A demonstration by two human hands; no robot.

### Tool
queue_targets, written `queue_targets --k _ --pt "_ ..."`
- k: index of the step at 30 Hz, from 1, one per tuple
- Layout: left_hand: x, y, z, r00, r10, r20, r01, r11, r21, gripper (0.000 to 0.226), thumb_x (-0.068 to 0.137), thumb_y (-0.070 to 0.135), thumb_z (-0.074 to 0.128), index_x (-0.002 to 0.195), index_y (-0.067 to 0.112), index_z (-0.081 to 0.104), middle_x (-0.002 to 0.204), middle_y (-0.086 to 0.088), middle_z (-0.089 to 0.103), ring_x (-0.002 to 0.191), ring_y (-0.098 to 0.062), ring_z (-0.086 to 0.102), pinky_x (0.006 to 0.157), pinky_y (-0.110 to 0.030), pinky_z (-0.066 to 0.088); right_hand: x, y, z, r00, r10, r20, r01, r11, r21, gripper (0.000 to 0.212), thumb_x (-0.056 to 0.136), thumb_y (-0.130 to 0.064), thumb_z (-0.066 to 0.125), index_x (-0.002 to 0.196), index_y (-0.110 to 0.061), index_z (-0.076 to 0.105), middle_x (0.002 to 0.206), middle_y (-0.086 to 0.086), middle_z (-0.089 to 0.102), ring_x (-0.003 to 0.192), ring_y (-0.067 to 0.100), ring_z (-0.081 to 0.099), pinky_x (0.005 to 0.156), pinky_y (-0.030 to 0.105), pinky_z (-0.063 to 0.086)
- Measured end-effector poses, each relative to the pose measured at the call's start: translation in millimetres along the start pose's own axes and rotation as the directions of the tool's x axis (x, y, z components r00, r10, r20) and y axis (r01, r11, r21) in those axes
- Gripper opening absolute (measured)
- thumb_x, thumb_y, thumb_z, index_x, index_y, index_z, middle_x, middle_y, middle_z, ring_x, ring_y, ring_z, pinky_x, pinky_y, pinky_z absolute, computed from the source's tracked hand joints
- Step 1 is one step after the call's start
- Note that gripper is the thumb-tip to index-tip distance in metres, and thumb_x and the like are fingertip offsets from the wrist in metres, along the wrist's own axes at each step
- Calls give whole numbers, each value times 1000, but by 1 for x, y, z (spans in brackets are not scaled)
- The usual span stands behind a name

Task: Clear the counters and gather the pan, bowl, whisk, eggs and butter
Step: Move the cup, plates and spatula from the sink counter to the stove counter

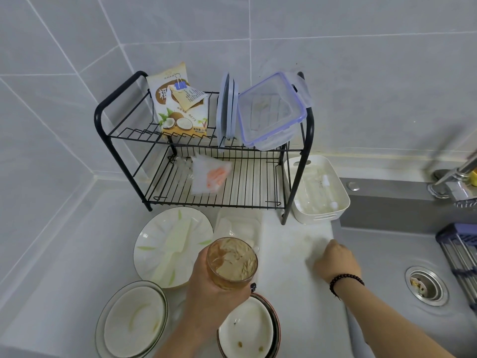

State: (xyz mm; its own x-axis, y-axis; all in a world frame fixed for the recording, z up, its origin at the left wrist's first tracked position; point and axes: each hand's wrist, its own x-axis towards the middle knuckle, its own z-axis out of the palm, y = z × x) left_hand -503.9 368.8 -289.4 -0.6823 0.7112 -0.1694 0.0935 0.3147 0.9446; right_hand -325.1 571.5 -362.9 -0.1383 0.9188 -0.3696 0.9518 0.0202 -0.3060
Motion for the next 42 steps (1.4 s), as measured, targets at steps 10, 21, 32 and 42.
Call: queue_targets --k 10,21,32,42 --pt "-8 0 -12 999 -1 -33 0 999 -48 79 38 23 90 109 34 58 100 19 68 94 1 64 84 -24 52 -38 2 -22 995 57 -83 -7 862 508 21 77 -4 62 95 -11 55 75 -2 62 76 18 54 55 21 36" --pt "-13 -6 -49 998 58 35 -55 995 -77 75 40 20 91 104 41 59 97 18 71 92 -4 68 86 -34 56 -101 -44 -33 983 -29 -181 139 762 633 17 79 -3 65 79 -19 58 77 1 67 61 18 60 62 26 48" --pt "-29 -17 -146 995 64 82 -50 986 -160 81 34 21 91 108 31 58 99 7 73 93 -9 70 86 -33 55 -204 -121 -4 973 -196 -121 229 760 608 17 75 -4 69 76 -20 64 75 -3 70 63 11 61 66 27 52" --pt "-39 -34 -192 993 19 116 1 985 -174 83 25 33 85 103 31 58 98 7 72 94 -12 69 86 -34 54 -256 -144 49 986 -168 -8 152 864 480 18 74 -2 63 74 -20 59 72 -5 63 65 7 58 56 12 45"
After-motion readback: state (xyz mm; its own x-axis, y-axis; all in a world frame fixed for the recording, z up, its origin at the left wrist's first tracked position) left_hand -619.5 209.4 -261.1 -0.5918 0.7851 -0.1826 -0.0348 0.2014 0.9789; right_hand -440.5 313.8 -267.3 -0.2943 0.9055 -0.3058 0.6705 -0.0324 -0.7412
